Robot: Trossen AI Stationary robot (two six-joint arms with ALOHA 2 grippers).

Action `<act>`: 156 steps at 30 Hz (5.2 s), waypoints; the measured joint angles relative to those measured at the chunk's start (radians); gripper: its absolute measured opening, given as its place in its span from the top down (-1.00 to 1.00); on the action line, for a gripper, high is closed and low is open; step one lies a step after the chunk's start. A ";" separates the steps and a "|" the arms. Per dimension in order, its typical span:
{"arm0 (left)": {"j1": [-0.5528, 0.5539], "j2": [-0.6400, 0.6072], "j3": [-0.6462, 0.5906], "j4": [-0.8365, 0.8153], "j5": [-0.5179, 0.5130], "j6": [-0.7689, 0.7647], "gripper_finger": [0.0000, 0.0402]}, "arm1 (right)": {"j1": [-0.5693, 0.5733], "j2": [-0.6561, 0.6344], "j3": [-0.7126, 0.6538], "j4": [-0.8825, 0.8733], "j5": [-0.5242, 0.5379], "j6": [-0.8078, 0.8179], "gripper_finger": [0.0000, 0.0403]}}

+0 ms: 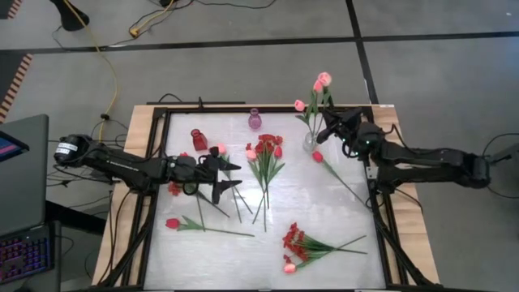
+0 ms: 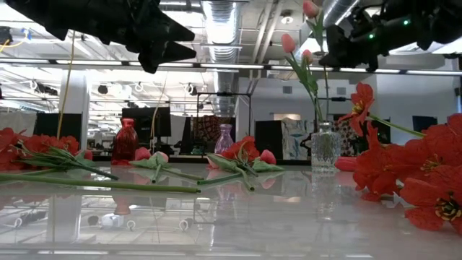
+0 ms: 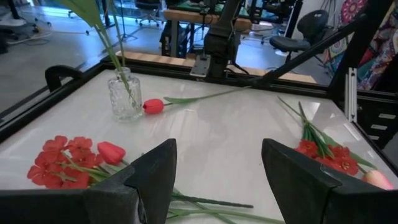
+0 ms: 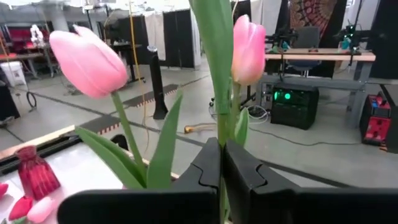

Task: Sort flowers into vase by color
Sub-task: Put the top right pink tulip into the transparent vase, then put the top left pink tulip into the transparent vase

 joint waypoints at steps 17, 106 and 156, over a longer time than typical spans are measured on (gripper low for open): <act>0.001 0.000 0.000 -0.001 0.000 0.008 -0.11 | -0.024 0.020 -0.054 0.028 -0.005 0.075 0.82; 0.093 0.107 0.332 -1.021 0.157 -0.801 0.12 | 0.391 0.209 0.243 -0.769 -0.446 0.411 0.23; 0.068 0.544 0.335 -0.829 0.062 -0.863 0.56 | 0.587 0.316 0.243 -0.801 -0.445 0.435 0.23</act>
